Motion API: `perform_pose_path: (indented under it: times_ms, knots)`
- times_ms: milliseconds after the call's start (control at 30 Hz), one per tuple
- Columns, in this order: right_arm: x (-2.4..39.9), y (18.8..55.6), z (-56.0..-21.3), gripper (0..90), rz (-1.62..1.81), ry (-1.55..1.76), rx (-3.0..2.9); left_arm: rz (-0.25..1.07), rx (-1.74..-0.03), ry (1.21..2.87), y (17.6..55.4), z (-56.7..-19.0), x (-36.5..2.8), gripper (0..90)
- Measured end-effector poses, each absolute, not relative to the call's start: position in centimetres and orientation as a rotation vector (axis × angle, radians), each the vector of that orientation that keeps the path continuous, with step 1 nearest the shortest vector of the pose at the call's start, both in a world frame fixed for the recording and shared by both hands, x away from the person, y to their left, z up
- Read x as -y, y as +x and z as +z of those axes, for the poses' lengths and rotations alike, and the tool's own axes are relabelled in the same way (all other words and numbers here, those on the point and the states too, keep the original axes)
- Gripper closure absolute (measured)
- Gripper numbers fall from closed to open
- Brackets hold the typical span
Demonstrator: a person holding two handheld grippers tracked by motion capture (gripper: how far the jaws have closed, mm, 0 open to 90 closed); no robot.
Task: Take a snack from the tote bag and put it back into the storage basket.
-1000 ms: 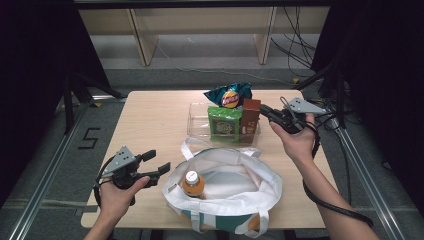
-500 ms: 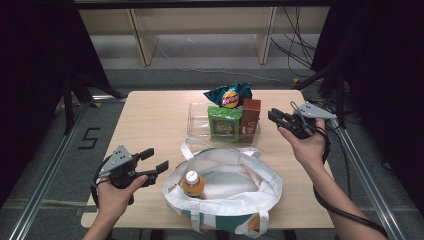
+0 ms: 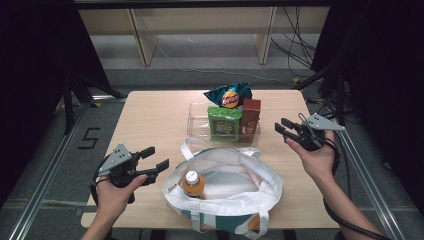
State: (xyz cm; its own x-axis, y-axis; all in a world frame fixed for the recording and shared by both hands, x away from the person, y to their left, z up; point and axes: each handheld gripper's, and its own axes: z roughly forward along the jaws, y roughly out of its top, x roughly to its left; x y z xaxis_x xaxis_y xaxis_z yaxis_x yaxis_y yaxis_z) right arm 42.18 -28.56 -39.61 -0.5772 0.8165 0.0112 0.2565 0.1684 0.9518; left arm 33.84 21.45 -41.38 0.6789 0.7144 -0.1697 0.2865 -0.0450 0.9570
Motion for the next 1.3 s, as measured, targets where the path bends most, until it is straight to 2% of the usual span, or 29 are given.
perform_pose_path:
  times_ms: [867, 1300]
  knots:
    - [32.4, 39.6, -40.9, 59.6, 1.391, 1.119, -1.878, 0.429, -0.84, 1.625, 33.7, -41.6, -21.6, 27.0]
    - [33.1, 39.0, -41.7, 59.4, 1.363, 1.16, -1.879, 0.408, -0.777, 1.617, 32.7, -40.9, -21.4, 29.9]
